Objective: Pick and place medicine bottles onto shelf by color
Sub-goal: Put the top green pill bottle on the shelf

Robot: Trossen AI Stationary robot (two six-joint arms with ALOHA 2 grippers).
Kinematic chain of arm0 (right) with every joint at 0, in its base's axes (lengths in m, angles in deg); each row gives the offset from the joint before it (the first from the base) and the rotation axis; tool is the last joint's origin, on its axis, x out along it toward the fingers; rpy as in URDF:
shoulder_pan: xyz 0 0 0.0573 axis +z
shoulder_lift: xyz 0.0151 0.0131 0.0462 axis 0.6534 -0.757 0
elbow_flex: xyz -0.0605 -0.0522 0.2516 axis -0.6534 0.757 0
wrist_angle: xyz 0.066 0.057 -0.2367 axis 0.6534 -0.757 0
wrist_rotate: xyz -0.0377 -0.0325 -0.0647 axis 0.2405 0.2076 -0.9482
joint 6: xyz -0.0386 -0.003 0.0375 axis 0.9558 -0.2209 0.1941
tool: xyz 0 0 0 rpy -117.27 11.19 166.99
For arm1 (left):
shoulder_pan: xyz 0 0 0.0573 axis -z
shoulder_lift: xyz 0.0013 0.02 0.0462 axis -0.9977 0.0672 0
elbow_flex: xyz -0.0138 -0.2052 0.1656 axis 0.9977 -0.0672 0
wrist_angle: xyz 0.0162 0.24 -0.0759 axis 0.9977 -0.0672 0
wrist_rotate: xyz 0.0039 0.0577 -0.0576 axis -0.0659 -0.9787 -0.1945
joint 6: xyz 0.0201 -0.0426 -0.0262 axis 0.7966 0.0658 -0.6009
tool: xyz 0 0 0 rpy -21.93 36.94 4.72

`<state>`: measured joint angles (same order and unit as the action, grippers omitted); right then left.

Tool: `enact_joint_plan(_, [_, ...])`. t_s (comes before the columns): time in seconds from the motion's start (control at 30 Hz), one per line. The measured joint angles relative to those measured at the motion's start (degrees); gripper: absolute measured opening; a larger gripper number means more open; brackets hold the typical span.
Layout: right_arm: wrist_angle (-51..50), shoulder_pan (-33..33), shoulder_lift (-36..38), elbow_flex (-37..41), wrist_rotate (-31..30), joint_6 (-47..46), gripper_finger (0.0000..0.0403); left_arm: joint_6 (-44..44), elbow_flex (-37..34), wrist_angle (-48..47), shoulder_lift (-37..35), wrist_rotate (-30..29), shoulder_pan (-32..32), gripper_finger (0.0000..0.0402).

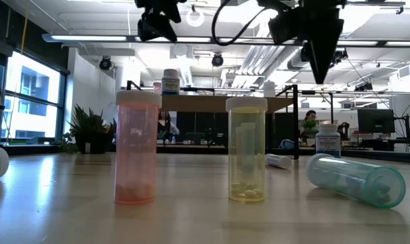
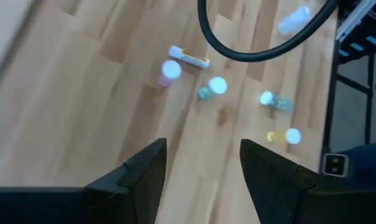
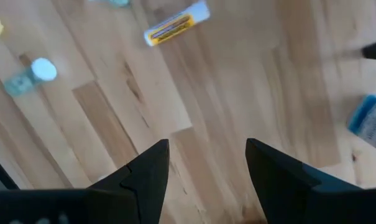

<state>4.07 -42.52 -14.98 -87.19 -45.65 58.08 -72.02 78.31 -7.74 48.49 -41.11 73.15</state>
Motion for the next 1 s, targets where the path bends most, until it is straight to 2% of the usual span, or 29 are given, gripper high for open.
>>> enact_joint_plan(0.2, [6.6,3.6,0.0,0.2,0.1,-1.5,0.0204,-5.4,0.0,-1.0,0.0,0.0,5.3,0.0195])
enact_joint_plan(0.3, [12.4,5.4,0.0,0.2,0.1,-1.0,0.0204,-8.6,0.0,-2.0,0.0,-2.2,8.4,0.0195])
enact_joint_plan(0.5, [24.3,9.0,0.0,0.2,0.1,6.4,0.0204,-13.9,0.0,-5.3,0.0,-8.3,14.0,0.0195])
enact_joint_plan(0.73, [27.8,10.2,-0.3,0.2,0.3,17.6,0.0204,-22.1,0.0,-7.9,0.0,-11.0,18.7,0.0195])
enact_joint_plan(0.83, [30.2,10.2,-1.3,0.6,0.2,19.4,0.0204,-25.6,0.0,-9.5,0.0,-12.3,20.6,0.0195])
enact_joint_plan(1.0, [36.8,10.2,-2.1,5.8,-0.1,19.7,0.0204,-31.9,0.0,-15.9,0.0,-15.6,23.7,0.0195])
